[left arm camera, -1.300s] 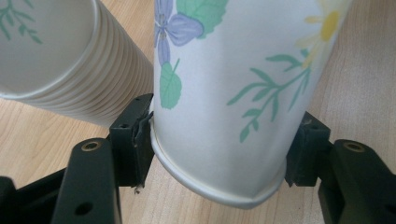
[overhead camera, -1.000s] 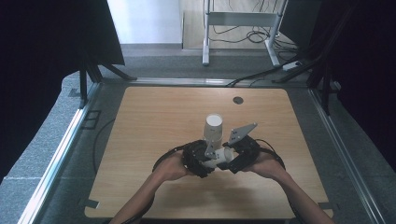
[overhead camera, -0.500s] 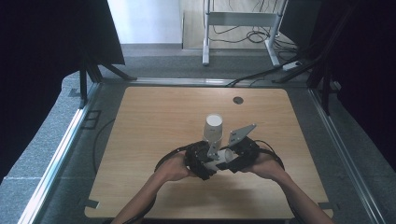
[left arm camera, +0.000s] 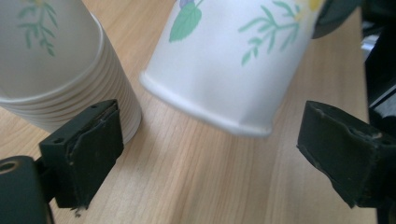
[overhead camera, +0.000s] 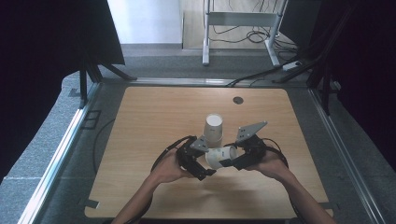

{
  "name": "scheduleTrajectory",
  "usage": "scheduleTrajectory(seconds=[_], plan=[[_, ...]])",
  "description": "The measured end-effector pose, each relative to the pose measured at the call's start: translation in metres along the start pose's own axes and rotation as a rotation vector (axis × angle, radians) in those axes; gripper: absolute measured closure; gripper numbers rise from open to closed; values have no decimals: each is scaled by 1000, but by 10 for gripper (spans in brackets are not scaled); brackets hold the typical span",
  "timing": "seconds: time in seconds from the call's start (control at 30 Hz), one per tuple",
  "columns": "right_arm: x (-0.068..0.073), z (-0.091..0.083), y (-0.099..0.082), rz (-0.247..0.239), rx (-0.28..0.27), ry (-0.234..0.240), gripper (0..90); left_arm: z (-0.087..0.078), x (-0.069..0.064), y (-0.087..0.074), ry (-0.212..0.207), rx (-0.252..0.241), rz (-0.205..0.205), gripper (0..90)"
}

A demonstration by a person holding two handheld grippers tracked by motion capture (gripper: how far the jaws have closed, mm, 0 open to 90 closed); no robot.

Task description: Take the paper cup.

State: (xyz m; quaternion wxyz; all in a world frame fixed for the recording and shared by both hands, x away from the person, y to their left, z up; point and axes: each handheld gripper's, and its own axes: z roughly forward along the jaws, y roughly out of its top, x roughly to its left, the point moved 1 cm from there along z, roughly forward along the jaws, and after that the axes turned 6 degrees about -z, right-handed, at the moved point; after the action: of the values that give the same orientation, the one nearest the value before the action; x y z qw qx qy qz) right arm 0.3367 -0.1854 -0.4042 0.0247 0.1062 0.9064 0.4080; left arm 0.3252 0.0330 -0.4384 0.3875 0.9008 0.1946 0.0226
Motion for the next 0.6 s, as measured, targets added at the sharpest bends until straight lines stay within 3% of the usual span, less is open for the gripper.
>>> scheduleTrajectory(seconds=[0.2,0.6], plan=[[-1,-8,-4,20,-67,13,364,-8,-2,-5,-25,-98,-38,63],[2,-16,-18,-6,-181,62,365,-13,-5,-13,-81,-223,-19,126]])
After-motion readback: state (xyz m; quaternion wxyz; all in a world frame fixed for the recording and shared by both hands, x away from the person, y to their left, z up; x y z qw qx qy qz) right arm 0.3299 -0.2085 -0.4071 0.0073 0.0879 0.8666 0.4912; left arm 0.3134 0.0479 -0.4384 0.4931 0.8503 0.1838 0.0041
